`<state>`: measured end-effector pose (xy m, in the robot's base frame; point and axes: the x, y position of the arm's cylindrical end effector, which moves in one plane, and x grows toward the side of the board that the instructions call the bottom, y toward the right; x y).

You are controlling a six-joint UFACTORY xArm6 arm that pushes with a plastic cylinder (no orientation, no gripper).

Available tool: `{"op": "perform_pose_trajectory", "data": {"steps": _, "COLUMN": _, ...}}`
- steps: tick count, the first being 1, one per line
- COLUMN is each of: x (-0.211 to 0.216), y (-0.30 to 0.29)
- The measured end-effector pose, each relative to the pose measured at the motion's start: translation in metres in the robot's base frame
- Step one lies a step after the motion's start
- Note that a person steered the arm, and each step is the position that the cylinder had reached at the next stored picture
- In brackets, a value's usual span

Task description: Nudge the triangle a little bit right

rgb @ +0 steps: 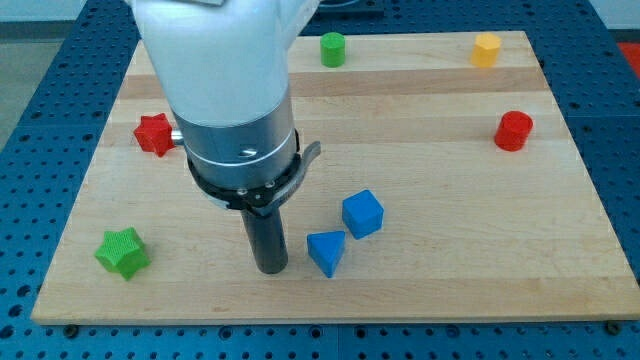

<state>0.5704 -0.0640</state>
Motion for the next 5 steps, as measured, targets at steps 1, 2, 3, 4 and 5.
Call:
{"op": "perform_pose_trajectory", "data": {"steps": 1, "x": 0.000, "y": 0.010}}
{"op": "perform_pose_trajectory", "data": {"steps": 2, "x": 0.000, "y": 0.019}}
{"op": "perform_pose_trajectory", "data": {"steps": 3, "x": 0.000, "y": 0.028}}
{"op": "perform_pose_trajectory", "data": {"steps": 4, "x": 0.000, "y": 0.039}}
{"op": "perform_pose_trajectory", "data": {"steps": 5, "x": 0.000, "y": 0.042}}
